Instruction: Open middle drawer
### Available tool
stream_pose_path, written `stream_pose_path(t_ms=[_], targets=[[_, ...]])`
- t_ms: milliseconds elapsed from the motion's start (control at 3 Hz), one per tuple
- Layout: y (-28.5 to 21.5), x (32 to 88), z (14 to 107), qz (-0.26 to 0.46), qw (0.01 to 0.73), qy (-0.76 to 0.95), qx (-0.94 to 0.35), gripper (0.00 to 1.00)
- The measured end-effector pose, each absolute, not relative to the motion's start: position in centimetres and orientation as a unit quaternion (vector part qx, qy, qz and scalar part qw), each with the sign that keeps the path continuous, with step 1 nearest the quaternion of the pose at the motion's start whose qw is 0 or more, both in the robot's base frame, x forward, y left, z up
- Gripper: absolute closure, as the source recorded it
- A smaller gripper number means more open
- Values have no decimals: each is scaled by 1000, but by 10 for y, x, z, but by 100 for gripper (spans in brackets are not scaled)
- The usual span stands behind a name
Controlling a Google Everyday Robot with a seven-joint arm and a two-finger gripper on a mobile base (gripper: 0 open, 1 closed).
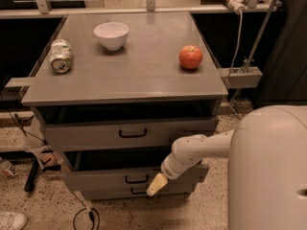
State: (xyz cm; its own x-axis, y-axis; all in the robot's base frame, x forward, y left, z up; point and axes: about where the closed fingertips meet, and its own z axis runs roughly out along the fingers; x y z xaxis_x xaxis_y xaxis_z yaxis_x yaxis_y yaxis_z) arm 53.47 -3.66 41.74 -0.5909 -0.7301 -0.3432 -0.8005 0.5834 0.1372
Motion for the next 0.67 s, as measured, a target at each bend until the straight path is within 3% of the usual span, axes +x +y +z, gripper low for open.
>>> stream_pose_path(t_ms=[667], targets=[[-48, 512, 415, 138, 107, 888, -426, 0]])
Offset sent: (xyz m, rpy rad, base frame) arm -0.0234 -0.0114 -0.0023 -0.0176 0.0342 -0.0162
